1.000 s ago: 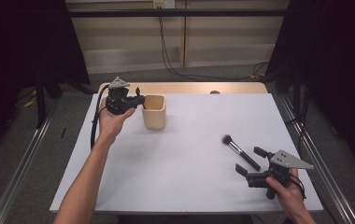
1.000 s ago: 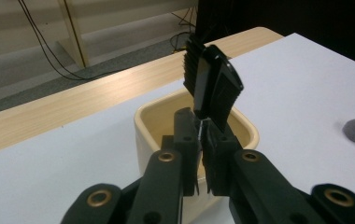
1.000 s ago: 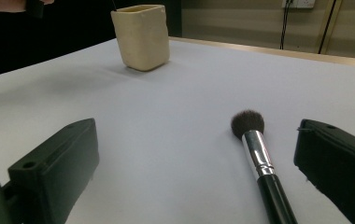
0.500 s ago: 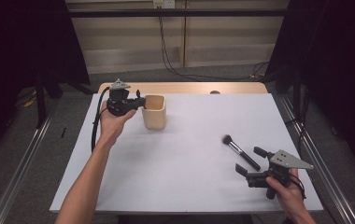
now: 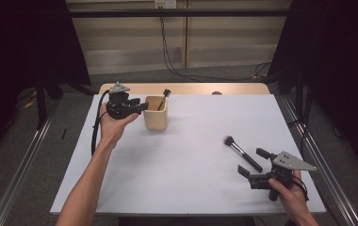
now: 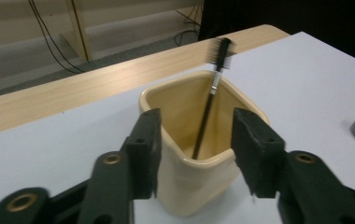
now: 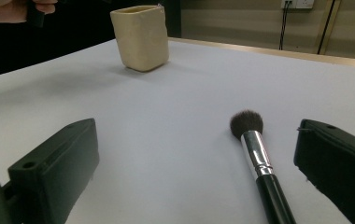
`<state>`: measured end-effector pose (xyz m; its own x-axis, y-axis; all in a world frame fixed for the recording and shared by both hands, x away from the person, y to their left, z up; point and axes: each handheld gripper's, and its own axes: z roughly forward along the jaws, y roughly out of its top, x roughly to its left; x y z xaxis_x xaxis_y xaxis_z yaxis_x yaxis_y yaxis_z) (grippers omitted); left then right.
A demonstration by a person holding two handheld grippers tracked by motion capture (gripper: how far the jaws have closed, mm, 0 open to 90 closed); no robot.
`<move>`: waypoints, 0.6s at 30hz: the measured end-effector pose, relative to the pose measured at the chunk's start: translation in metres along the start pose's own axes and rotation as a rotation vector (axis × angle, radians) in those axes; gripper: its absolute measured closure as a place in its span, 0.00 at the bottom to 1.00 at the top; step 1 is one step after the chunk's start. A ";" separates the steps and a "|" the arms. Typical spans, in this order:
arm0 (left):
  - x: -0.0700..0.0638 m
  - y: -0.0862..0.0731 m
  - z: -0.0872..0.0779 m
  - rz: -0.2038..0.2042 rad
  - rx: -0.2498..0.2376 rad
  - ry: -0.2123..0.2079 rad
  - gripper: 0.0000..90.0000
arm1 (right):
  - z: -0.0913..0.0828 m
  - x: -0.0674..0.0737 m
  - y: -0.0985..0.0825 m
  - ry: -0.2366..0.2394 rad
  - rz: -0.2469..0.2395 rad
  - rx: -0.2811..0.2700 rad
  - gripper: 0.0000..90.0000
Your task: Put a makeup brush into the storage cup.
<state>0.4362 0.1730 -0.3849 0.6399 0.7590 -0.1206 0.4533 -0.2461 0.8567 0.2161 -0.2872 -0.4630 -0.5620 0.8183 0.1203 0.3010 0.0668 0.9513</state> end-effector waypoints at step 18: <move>0.002 -0.020 -0.025 0.022 -0.060 0.012 0.04 | 0.000 0.000 0.000 0.000 -0.002 0.001 0.00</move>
<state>0.4127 0.1943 -0.3892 0.6420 0.7607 -0.0955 0.4006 -0.2266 0.8878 0.2160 -0.2868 -0.4626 -0.5630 0.8180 0.1181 0.3002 0.0693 0.9514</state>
